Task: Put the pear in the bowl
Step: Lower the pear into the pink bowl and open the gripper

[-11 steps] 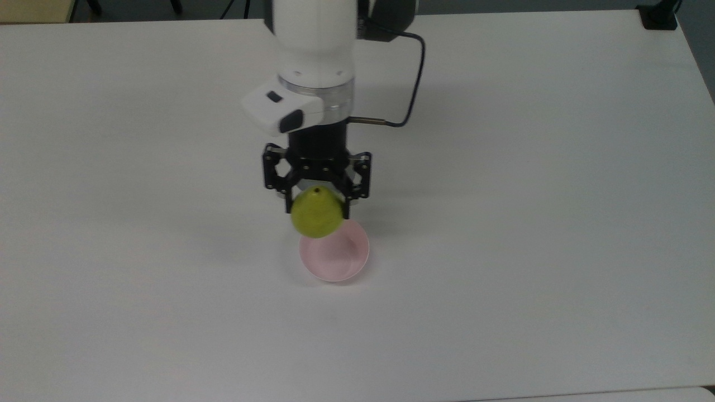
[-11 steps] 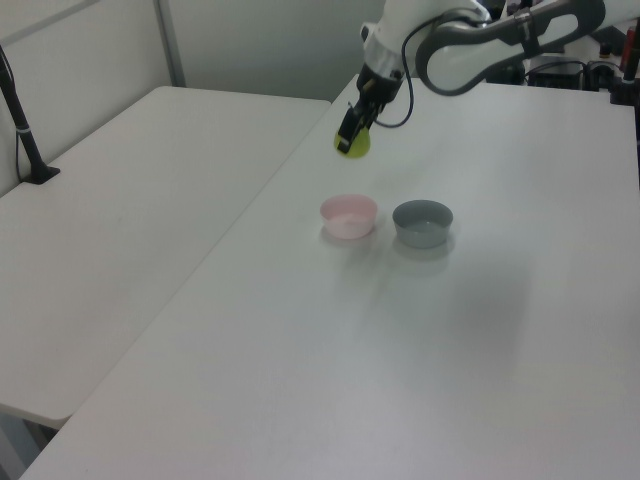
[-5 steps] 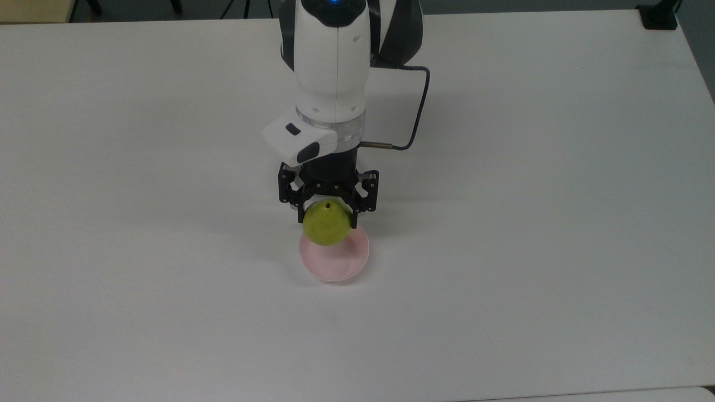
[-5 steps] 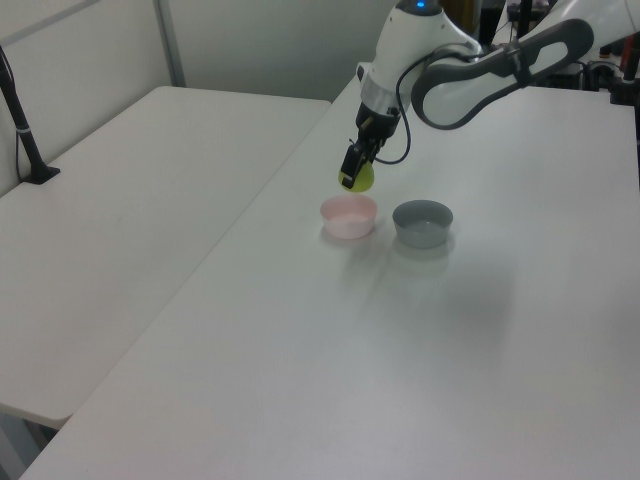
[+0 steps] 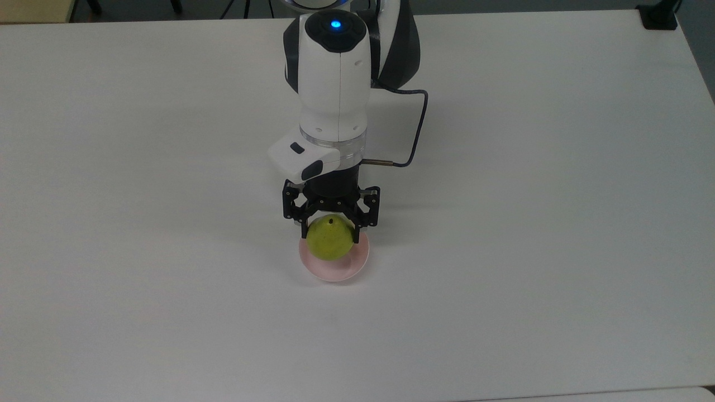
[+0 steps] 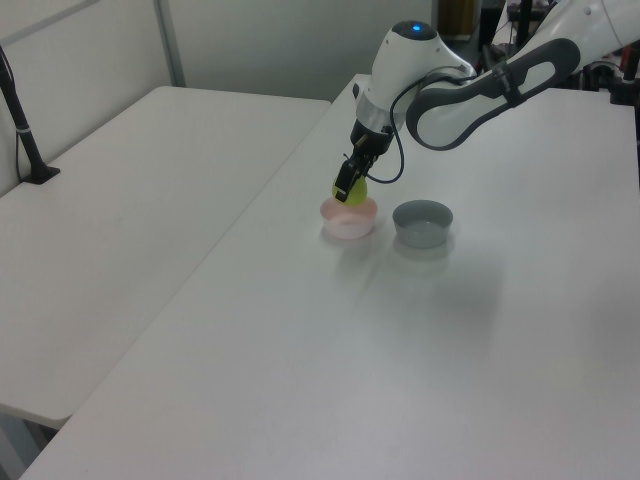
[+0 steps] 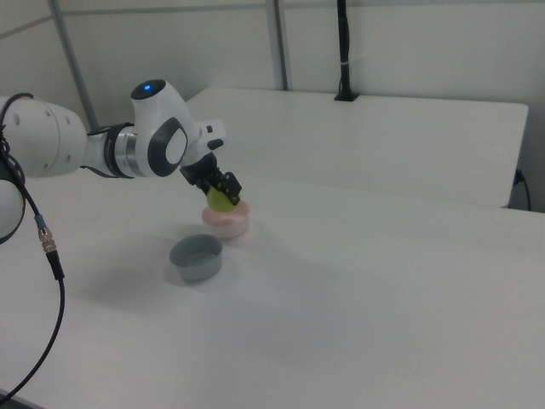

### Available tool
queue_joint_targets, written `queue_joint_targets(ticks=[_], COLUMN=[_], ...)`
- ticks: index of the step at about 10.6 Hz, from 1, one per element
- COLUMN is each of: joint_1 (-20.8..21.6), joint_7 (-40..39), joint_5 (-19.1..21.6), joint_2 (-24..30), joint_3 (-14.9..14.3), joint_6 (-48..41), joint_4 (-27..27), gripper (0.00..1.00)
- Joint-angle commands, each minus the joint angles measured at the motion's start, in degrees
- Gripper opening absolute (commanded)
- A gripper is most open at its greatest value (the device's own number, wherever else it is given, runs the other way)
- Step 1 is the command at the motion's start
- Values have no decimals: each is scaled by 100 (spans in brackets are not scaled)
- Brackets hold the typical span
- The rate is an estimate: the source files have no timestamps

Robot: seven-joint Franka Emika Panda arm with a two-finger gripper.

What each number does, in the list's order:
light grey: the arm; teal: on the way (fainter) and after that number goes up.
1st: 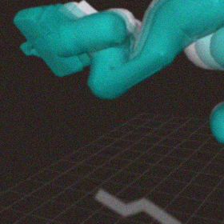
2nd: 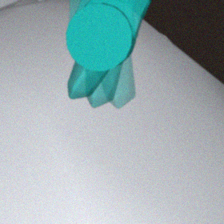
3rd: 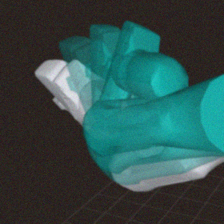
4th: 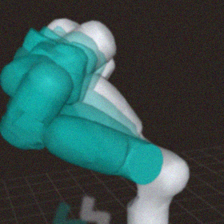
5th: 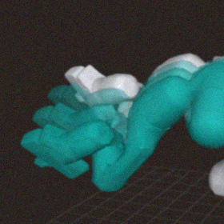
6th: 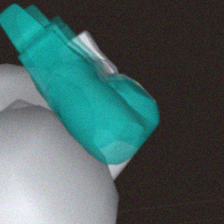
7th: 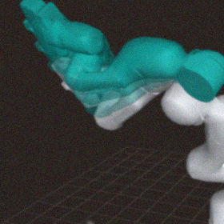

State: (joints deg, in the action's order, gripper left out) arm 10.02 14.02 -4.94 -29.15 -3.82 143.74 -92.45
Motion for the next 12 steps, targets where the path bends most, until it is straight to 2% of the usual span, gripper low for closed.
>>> queue_joint_targets(ticks=[1,4,5,6,7,8,9,10,12], joint_1=[97,141,141,141,123,106,97,97,79], joint_7=[101,110,110,110,101,101,101,101,101], joint_5=[-104,-95,-104,-104,-104,-104,-104,-95,-95], joint_2=[-125,-214,-266,-293,-293,-293,-293,-293,-276], joint_3=[-66,-66,-66,-66,-66,-75,-84,-93,-110], joint_6=[241,444,444,444,444,444,444,444,435], joint_4=[-27,-36,-27,-27,-27,-27,-27,-27,-27], gripper=[56,59,63,67,76,78,90,99,100])
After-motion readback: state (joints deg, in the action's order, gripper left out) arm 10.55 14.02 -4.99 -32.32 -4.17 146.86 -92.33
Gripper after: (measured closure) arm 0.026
